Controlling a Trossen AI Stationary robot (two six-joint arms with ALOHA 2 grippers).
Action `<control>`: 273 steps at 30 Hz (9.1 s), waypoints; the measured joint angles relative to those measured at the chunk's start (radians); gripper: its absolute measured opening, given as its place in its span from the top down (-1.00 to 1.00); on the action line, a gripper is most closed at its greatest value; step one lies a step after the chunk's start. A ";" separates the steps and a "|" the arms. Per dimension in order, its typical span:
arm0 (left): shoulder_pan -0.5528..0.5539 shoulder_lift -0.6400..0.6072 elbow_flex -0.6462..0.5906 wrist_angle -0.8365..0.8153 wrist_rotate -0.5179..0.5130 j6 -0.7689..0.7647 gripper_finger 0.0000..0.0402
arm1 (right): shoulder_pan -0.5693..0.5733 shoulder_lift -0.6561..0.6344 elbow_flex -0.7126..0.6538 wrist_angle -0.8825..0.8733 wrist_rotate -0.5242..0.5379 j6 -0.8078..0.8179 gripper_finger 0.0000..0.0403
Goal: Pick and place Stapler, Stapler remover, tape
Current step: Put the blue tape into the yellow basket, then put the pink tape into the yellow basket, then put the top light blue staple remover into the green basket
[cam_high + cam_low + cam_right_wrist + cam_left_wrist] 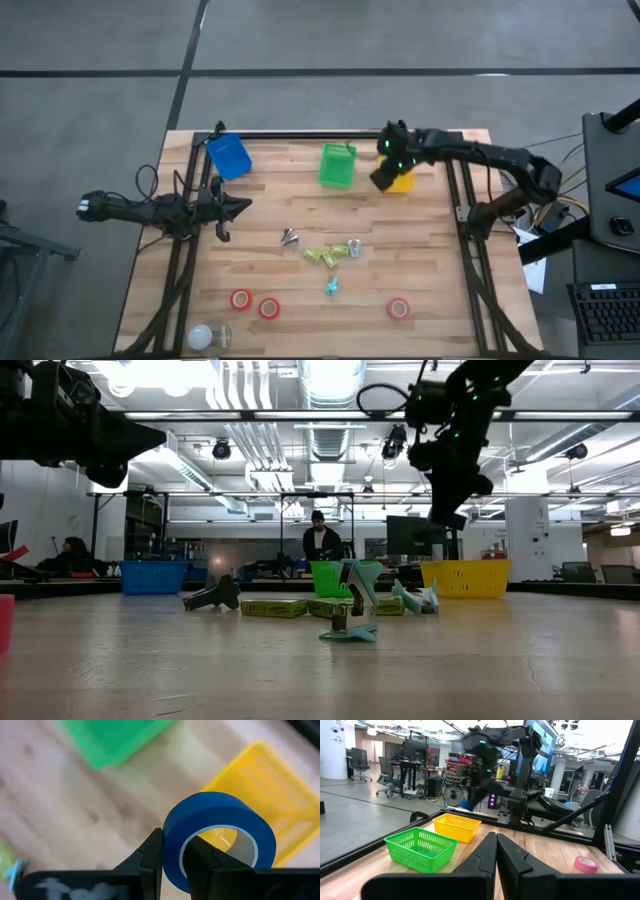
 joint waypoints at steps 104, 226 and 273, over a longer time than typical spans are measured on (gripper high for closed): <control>0.000 0.007 0.000 -0.019 0.000 0.000 0.93 | 1.191 0.246 -0.015 0.081 0.026 0.540 -0.07; 0.000 0.010 0.000 -0.034 0.000 0.000 0.93 | -0.323 0.209 -0.018 0.052 0.202 -0.114 0.80; 0.000 0.010 0.000 -0.034 0.000 0.000 0.93 | 0.321 -0.074 -0.039 0.059 0.126 0.118 -0.01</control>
